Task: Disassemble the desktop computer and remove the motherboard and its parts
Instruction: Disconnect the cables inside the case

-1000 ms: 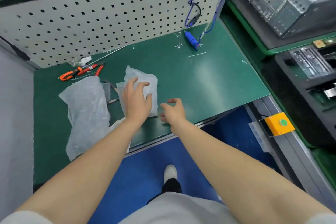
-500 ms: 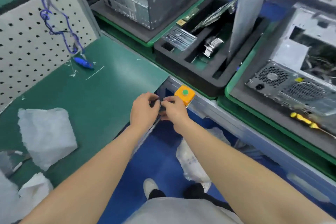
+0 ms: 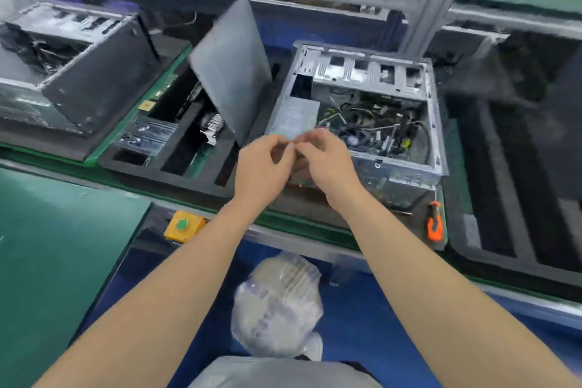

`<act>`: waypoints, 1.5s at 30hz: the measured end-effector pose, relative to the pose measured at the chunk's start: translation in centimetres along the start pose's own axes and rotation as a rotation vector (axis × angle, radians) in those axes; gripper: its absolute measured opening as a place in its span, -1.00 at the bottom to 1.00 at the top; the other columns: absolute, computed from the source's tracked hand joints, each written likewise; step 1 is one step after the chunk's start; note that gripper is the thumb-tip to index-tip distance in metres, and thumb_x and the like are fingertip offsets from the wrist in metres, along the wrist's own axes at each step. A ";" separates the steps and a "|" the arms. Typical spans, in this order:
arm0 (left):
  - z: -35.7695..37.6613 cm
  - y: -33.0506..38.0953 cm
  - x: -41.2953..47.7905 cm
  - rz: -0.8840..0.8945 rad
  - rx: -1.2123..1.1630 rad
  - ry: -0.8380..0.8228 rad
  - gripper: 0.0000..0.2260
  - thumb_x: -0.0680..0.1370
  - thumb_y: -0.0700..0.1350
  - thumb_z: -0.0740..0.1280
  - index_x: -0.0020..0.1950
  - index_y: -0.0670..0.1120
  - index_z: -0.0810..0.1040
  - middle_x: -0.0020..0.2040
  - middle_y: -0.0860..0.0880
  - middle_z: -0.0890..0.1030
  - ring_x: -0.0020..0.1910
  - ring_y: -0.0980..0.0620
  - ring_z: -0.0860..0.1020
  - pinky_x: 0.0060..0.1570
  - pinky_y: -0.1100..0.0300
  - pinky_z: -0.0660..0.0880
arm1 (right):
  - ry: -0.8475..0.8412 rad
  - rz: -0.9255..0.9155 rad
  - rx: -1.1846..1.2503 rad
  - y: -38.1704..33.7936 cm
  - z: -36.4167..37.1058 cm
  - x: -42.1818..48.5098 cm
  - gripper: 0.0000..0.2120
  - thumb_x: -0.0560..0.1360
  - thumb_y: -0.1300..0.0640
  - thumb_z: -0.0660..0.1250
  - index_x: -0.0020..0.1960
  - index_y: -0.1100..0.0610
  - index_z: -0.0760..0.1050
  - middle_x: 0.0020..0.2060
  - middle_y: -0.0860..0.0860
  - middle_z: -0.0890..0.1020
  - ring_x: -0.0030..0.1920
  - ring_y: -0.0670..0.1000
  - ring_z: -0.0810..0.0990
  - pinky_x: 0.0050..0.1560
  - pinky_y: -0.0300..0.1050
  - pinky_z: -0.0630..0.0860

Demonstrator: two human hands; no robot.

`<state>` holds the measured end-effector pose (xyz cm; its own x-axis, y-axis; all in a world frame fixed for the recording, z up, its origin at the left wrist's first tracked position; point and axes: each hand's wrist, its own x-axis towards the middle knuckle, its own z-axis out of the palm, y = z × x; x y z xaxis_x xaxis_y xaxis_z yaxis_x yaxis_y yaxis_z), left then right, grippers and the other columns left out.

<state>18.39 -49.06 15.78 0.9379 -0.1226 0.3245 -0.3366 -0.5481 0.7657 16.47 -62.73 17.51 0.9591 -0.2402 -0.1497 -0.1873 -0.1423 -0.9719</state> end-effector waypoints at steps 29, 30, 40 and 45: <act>11.2 1.0 18.9 0.325 0.019 -0.616 -0.78 0.62 -0.13 0.28 0.17 0.07 0.65 0.10 0.12 0.66 0.11 0.08 0.59 0.13 0.06 0.58 | 0.680 0.318 -0.416 3.5 -13.4 13.9 -0.84 0.55 0.06 0.27 -0.03 0.15 0.39 -0.21 0.08 0.47 -0.37 -0.01 0.41 -0.37 -0.14 0.27; 11.7 1.4 19.4 0.343 0.029 -0.624 -0.78 0.61 -0.14 0.28 0.17 0.06 0.65 0.12 0.11 0.67 0.12 0.07 0.59 0.15 0.04 0.58 | 0.665 0.343 -0.415 3.6 -13.6 14.1 -0.82 0.56 0.05 0.26 0.00 0.17 0.42 -0.18 0.10 0.52 -0.32 0.02 0.46 -0.34 -0.13 0.30; 18.4 5.2 22.8 0.572 0.139 -0.611 -0.77 0.59 -0.21 0.33 0.20 -0.02 0.64 0.18 -0.03 0.61 0.22 -0.07 0.53 0.25 0.02 0.45 | 0.630 0.442 0.425 3.1 -15.4 17.2 -0.64 0.67 -0.16 0.17 -0.04 0.09 0.54 -0.46 -0.10 0.65 -0.29 -0.01 0.64 -0.23 -0.05 0.55; 21.9 5.6 23.7 0.711 0.228 -0.663 -0.59 0.59 -0.11 0.37 0.44 0.12 0.51 0.47 0.02 0.45 0.45 0.01 0.39 0.46 0.01 0.18 | 0.618 0.451 0.398 3.5 -15.4 17.9 -0.61 0.64 -0.15 0.27 -0.02 0.17 0.61 -0.26 0.03 0.73 -0.20 0.03 0.69 -0.20 -0.05 0.55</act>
<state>40.56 -73.12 15.61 0.4055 -0.8828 0.2371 -0.8788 -0.3052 0.3667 29.75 -82.35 14.25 0.5020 -0.6887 -0.5232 -0.3237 0.4114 -0.8520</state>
